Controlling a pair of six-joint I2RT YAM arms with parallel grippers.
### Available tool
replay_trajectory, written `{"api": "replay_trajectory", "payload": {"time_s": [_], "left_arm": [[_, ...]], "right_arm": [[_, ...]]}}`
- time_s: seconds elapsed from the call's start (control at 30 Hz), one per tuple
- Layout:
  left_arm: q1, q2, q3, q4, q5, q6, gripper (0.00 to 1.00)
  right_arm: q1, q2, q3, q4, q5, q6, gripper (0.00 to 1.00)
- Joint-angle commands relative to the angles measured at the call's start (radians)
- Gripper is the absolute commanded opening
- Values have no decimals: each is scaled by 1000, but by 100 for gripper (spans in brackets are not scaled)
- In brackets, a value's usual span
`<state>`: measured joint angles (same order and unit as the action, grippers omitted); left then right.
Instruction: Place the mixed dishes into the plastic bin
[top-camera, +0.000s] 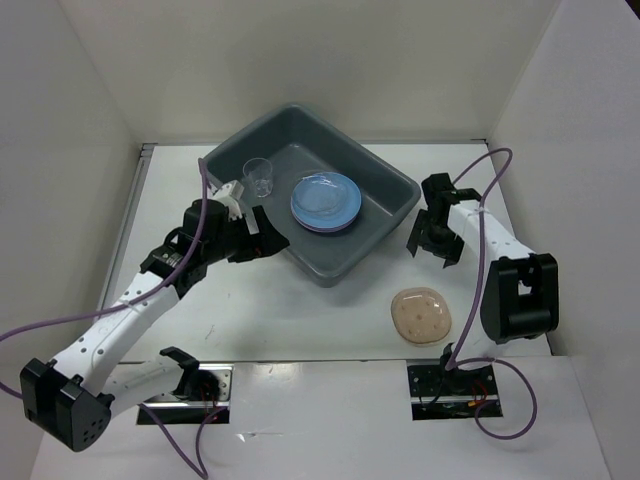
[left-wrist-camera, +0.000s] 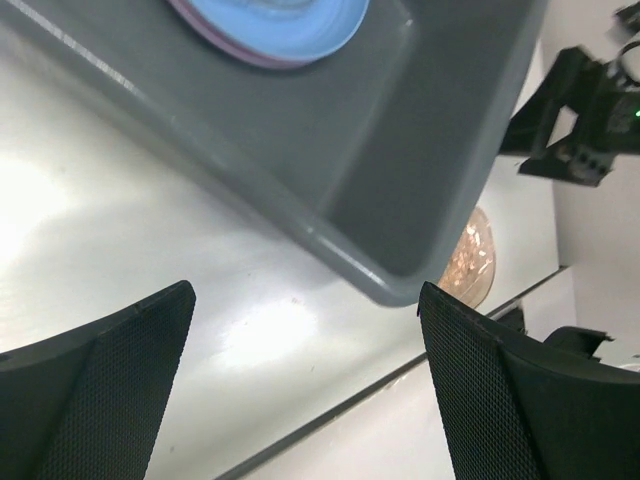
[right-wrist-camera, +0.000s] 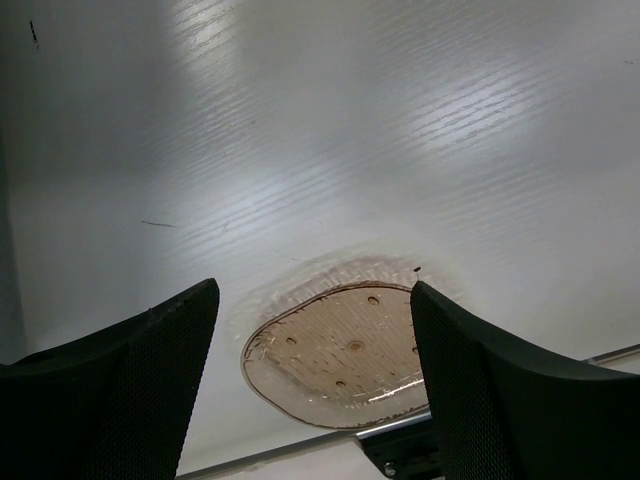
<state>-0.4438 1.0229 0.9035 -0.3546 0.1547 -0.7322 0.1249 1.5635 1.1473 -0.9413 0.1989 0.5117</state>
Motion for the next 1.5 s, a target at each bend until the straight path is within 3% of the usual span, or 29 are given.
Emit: {"api": "replay_trajectory", "payload": {"time_s": [0.0,0.27,0.63,1.0,1.23,1.47], "left_arm": [[4,-33,-6,-33,5,37,100],[4,-46,-12,-49,11,48,100],[4,91,17,62,40,39,100],[-6,101,-6,82,37,59,100],[-6,121,14,91,46,59,100],[-15,121,32,91,55,68,100]], "right_arm": [[-34,15,26,26,-39,-33,82],[-44,88,26,6,-39,-33,82],[-44,193,26,-5,-39,-33,82],[-44,162,-4,-71,-56,36,78],[-44,48,-4,-122,-100,168,75],[-25,-65,-142,-122,-187,450,72]]}}
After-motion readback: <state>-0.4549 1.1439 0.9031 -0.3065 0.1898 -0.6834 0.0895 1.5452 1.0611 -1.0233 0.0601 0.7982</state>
